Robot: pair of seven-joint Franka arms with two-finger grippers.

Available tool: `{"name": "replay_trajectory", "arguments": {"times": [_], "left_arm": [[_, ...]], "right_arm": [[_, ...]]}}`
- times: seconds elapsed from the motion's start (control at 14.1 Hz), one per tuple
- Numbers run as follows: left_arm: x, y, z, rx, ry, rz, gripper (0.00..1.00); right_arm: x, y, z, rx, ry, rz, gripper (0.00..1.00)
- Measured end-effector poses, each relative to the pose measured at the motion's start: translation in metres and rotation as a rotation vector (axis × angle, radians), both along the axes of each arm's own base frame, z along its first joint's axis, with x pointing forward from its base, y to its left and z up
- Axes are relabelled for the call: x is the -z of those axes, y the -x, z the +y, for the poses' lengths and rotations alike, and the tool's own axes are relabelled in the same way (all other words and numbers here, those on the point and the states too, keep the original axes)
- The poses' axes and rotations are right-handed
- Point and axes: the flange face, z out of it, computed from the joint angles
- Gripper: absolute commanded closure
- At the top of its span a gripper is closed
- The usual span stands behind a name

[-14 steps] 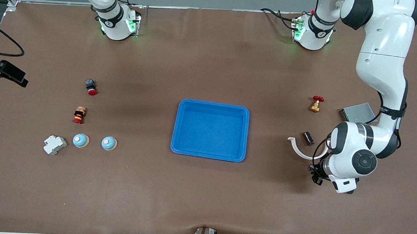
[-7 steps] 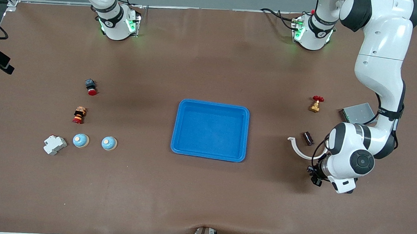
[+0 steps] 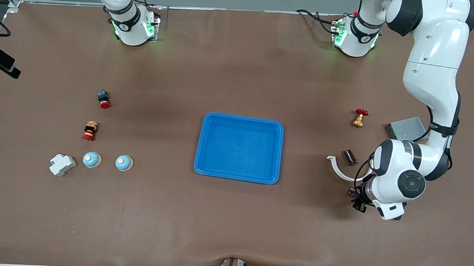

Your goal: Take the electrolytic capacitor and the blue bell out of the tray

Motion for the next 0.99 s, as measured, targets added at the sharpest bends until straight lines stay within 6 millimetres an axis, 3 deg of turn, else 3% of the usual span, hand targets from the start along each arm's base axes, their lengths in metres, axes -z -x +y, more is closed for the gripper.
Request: {"name": "replay_trajectory", "arguments": {"times": [0.28, 0.64, 0.78, 0.99], "left_arm": [[-0.006, -0.003, -0.003, 0.007, 0.003, -0.011, 0.0], [-0.024, -0.001, 0.011, 0.137, -0.008, 0.036, 0.0], [-0.046, 0.0, 0.036, 0.23, -0.011, 0.068, 0.0], [-0.09, 0.007, 0.091, 0.385, 0.004, 0.118, 0.0]], "right_arm": [[-0.001, 0.004, 0.001, -0.002, -0.008, 0.015, 0.0], [0.0, 0.004, 0.001, -0.002, -0.009, 0.017, 0.0], [0.003, 0.004, 0.001, -0.002, -0.01, 0.022, 0.0], [0.006, 0.003, 0.001, -0.002, -0.011, 0.028, 0.0]]}}
